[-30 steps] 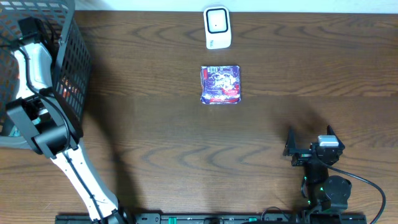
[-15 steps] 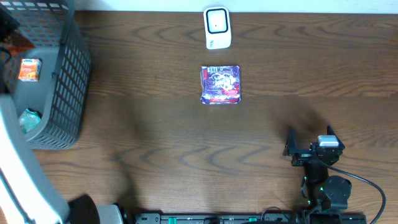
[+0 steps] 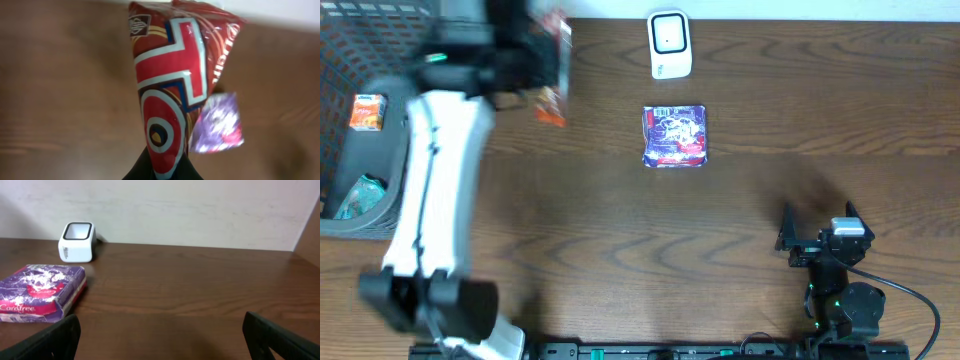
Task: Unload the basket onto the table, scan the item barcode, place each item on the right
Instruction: 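Place the orange wrapped bar left of the purple package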
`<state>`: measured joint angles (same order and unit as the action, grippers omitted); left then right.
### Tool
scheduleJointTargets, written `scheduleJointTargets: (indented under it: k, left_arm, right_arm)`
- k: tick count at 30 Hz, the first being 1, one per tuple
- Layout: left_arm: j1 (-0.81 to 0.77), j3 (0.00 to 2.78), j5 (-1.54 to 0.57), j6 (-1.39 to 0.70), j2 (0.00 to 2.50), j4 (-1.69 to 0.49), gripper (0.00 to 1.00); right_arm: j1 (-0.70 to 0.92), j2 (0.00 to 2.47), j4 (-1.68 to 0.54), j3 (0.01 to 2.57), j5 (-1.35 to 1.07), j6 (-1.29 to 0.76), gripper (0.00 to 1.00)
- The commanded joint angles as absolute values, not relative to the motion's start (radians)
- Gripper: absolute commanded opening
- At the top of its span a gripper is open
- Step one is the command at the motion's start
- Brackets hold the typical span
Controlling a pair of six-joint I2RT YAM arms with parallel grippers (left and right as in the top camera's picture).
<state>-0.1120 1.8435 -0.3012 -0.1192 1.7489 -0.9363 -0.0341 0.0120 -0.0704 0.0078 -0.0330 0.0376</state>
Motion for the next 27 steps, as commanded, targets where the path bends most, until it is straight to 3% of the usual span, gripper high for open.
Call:
scheduleJointTargets:
  k: [1, 16, 17, 18, 20, 21, 27]
  left_arm:
    - [-0.183, 1.811, -0.167, -0.156, 1.821, -0.936, 0.07]
    - [-0.326, 1.805, -0.141, -0.384, 2.174, -0.851, 0.08]
    - [-0.327, 1.806, -0.141, -0.383, 2.176, -0.851, 0.17]
    - [-0.327, 1.809, -0.142, -0.383, 2.174, -0.851, 0.33]
    - [-0.32, 1.833, -0.142, -0.378, 2.158, -0.863, 0.73]
    - [-0.314, 1.852, -0.145, -0.369, 2.144, -0.871, 0.8]
    - [-0.231, 2.019, -0.143, -0.253, 1.984, -0.868, 0.8]
  right_arm:
    - [-0.025, 0.005, -0.073, 0.006, -0.032, 0.046, 0.99]
    - [-0.025, 0.005, -0.073, 0.006, -0.032, 0.046, 0.99]
    - [-0.025, 0.005, -0.073, 0.006, -0.032, 0.046, 0.99]
    - [-0.025, 0.005, -0.073, 0.006, -0.032, 0.046, 0.99]
    - [-0.025, 0.005, -0.073, 0.006, -0.032, 0.046, 0.99]
    - [-0.025, 0.005, -0.073, 0.006, -0.032, 0.046, 0.99]
    - [-0.025, 0.005, -0.073, 0.006, -0.032, 0.046, 0.99]
